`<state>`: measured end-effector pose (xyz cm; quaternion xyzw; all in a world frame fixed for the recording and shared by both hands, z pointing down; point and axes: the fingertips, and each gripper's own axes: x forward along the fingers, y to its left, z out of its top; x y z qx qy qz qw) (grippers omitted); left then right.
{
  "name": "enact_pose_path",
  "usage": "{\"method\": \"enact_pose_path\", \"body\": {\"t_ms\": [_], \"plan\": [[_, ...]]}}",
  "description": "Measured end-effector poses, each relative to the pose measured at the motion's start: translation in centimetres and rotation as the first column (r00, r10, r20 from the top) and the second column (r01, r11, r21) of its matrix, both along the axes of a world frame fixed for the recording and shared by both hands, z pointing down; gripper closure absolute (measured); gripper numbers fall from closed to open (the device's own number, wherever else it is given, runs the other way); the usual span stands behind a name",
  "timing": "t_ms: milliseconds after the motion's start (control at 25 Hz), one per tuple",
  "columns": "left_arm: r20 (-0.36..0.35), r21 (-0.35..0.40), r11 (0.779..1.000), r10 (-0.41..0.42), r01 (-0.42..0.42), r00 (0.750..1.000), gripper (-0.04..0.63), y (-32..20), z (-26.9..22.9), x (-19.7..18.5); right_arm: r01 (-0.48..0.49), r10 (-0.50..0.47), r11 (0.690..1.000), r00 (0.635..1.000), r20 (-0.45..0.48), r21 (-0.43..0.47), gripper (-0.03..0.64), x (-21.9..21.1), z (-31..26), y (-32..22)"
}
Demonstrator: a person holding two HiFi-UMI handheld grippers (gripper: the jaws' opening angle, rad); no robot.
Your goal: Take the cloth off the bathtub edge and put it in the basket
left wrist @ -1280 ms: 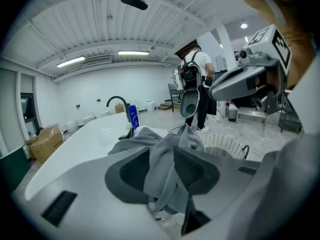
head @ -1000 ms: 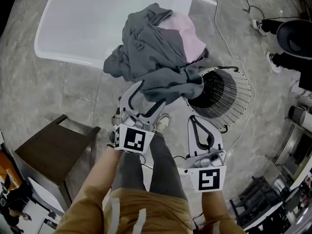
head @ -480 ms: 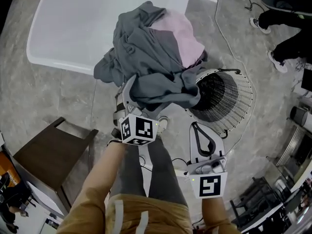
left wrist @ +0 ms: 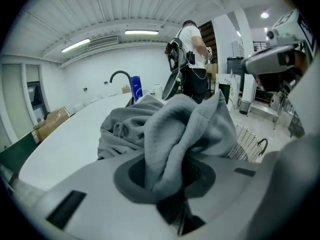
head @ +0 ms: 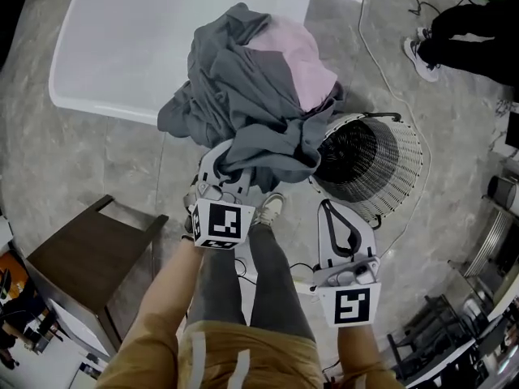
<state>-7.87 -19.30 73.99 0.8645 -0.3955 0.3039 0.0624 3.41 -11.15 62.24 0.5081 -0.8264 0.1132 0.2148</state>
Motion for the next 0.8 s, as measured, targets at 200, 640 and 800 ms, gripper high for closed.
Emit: {"method": "enact_pose_path", "body": {"t_ms": [200, 640, 800], "plan": [[-0.130, 0.060, 0.998, 0.002, 0.006, 0.992, 0.528, 0.3, -5.9, -0.2, -0.009, 0.008, 0.999, 1.000, 0.021, 0.037, 0.611, -0.3, -2.0, -0.2], [-0.314, 0.119, 0.986, -0.074, 0.116, 0.947, 0.529, 1.8, -20.0, -2.5, -0.023, 0.018, 0.990, 0.999, 0.039, 0.140, 0.611, -0.9, -10.1, 1.0], [-0.356, 0.191, 0.974, -0.049, 0.124, 0.933, 0.531, 1.7, -26.6, -3.1, -0.024, 0.018, 0.982, 0.999, 0.034, 0.188, 0.611, -1.2, -13.5, 1.4]]}}
